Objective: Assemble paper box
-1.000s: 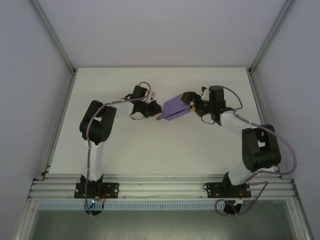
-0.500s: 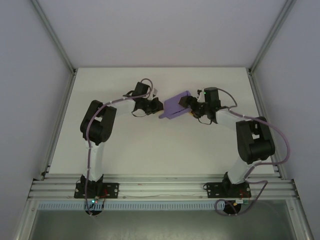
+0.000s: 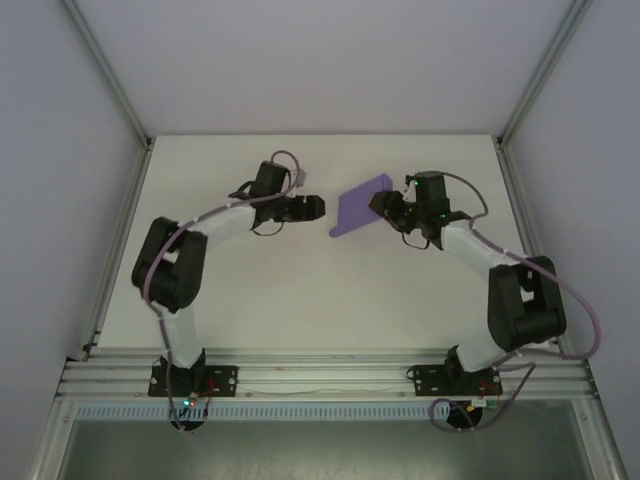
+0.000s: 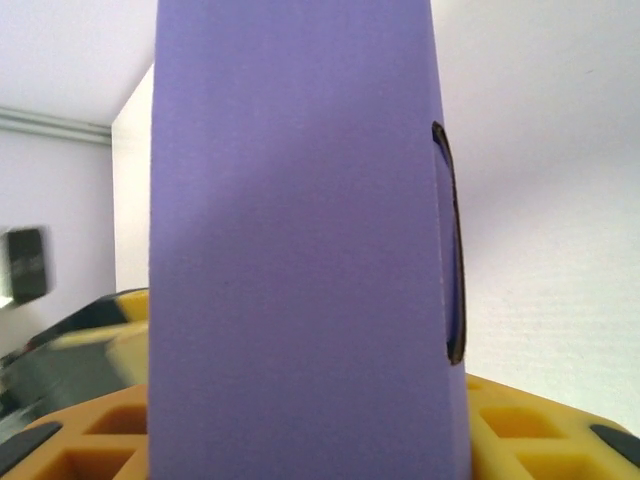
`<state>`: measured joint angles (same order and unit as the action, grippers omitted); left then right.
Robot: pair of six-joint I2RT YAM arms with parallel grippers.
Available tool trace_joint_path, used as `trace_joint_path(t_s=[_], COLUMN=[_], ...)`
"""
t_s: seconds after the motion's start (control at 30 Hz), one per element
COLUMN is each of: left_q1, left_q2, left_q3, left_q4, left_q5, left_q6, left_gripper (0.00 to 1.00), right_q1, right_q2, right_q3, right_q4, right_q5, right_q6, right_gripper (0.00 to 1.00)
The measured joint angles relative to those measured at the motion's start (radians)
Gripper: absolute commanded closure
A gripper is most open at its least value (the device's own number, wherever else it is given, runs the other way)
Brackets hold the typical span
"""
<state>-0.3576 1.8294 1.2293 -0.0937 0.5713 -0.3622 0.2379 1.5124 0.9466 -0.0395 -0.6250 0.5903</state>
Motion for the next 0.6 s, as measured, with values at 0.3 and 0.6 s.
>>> trace_joint_path(t_s=[0.3, 0.6], left_q1=[-0.163, -0.261], left_q2=[-0.482, -0.509], left_q3=[-0.271, -0.249], left_q4=[0.168, 0.099], left_q5=[-0.067, -0.041], left_q6=[0.492, 0.819], left_gripper=[0.0, 0.0], right_q1=[-0.021, -0.032], right_q2=[-0.148, -0.157], right_q3=[0.064, 0.103], right_q4=[-0.294, -0.444], right_q5=[0.076, -0.044], right_q6=[0.145, 0.318], right_gripper=[0.68, 0.75])
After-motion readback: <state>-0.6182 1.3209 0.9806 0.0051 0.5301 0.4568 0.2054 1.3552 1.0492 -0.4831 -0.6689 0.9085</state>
